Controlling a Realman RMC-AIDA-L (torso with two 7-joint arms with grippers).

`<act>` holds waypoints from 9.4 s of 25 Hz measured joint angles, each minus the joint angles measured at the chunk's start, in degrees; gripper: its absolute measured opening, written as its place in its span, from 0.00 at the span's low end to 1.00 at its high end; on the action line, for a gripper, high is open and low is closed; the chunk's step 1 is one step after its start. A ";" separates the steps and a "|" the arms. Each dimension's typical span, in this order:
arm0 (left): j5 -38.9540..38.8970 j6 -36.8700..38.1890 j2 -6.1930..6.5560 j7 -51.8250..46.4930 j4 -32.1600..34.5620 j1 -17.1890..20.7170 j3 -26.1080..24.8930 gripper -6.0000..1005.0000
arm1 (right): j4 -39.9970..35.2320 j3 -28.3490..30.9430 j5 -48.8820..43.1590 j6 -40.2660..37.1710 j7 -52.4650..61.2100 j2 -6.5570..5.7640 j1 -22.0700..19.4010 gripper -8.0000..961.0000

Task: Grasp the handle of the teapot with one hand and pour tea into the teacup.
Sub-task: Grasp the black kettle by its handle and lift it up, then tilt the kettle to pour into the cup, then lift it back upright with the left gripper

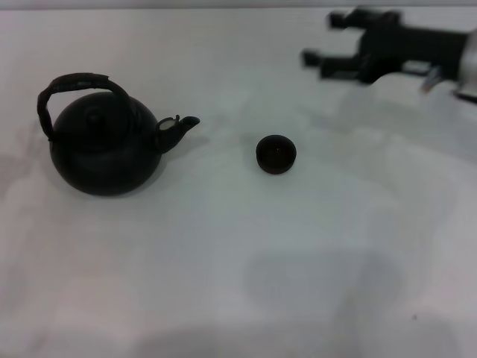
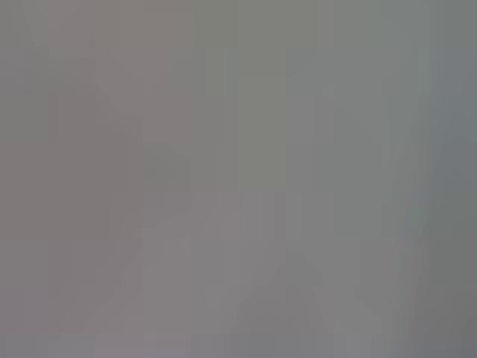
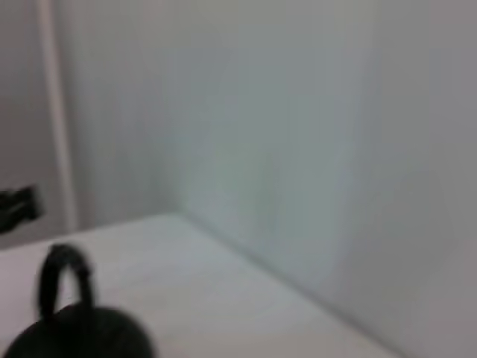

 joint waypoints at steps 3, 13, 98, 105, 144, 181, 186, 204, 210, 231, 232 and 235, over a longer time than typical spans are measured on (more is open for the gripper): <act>3.04 -3.84 0.01 0.47 0.06 1.14 -0.01 0.83 | 0.11 5.30 0.16 0.90 -0.08 -0.10 -1.00 0.88; 11.14 -3.33 -0.14 0.84 -0.44 -0.26 -0.01 0.82 | 2.11 9.47 0.21 0.55 -1.38 -0.15 -1.23 0.88; 9.47 2.40 -0.37 -0.29 -13.43 -6.43 -3.52 0.17 | 10.46 9.35 -0.33 -3.91 -4.47 -0.09 -0.02 0.88; 10.03 4.89 0.18 -4.63 -8.56 -8.12 -3.23 0.17 | 11.34 9.45 0.06 -3.49 -6.14 -0.07 -0.01 0.88; 58.98 48.52 -0.06 -85.26 73.34 1.86 40.63 0.15 | 12.76 17.53 10.58 -0.69 -9.78 -0.23 -1.63 0.88; 98.59 41.26 -0.03 -113.81 83.24 -7.85 52.32 0.14 | 12.58 27.45 15.28 0.96 -6.59 -0.24 -0.98 0.88; 99.85 40.62 -0.13 -114.10 83.77 -8.59 53.60 0.14 | 12.71 27.40 15.27 0.31 -6.65 -0.25 -0.92 0.88; 107.46 38.51 -0.13 -118.06 85.92 -10.86 58.10 0.14 | 14.72 26.89 15.11 -0.19 -7.64 -0.16 -0.10 0.88; 107.50 38.00 -0.18 -118.30 86.02 -11.06 58.10 0.14 | 14.85 26.91 15.14 -0.12 -7.97 -0.15 -0.10 0.88; 105.82 38.64 -0.14 -118.33 85.59 -10.38 57.07 0.14 | 15.70 26.83 14.93 -0.66 -7.97 -0.16 0.48 0.88; 105.30 38.73 -0.12 -118.32 85.53 -10.29 56.66 0.14 | 15.88 26.83 14.81 -0.73 -7.97 -0.16 0.52 0.88; 101.80 38.86 0.03 -117.59 85.35 -9.79 54.13 0.14 | 16.17 26.83 14.58 -0.76 -8.05 -0.22 0.58 0.88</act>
